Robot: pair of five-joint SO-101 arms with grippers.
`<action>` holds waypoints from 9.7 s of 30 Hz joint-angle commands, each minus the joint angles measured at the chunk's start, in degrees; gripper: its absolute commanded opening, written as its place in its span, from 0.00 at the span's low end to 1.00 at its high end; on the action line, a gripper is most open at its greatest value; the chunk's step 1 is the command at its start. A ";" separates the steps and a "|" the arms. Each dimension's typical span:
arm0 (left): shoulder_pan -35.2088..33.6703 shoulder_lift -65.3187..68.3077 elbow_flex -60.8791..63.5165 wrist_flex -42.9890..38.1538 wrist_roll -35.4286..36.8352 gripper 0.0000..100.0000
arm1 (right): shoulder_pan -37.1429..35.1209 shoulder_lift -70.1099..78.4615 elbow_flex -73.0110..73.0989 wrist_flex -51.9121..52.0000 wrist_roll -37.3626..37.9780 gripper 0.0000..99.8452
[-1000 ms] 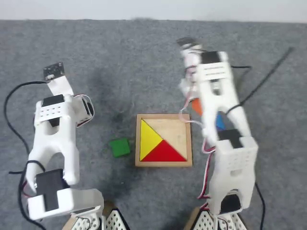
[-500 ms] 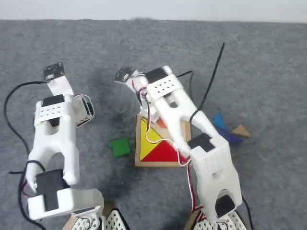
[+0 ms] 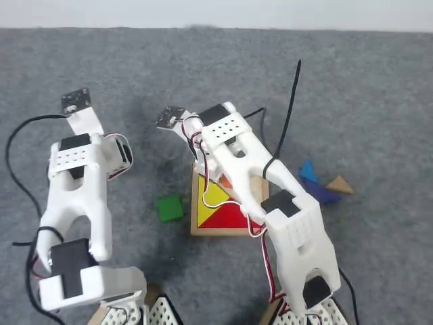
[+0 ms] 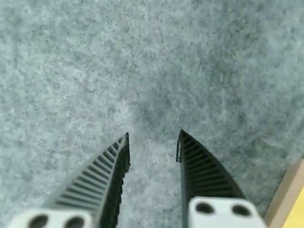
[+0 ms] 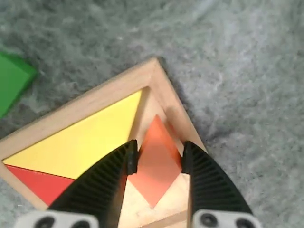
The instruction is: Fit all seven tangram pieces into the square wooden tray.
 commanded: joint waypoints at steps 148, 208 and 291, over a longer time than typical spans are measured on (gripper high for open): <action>1.49 -0.35 1.54 -6.33 0.35 0.15 | 43.65 -54.37 59.43 -16.48 -3.52 0.22; 1.14 -0.53 1.54 -6.07 0.44 0.15 | 46.20 -22.73 42.73 -22.73 30.86 0.09; 1.49 -0.35 1.63 -6.24 0.70 0.15 | 37.05 -11.21 26.64 -12.62 20.75 0.22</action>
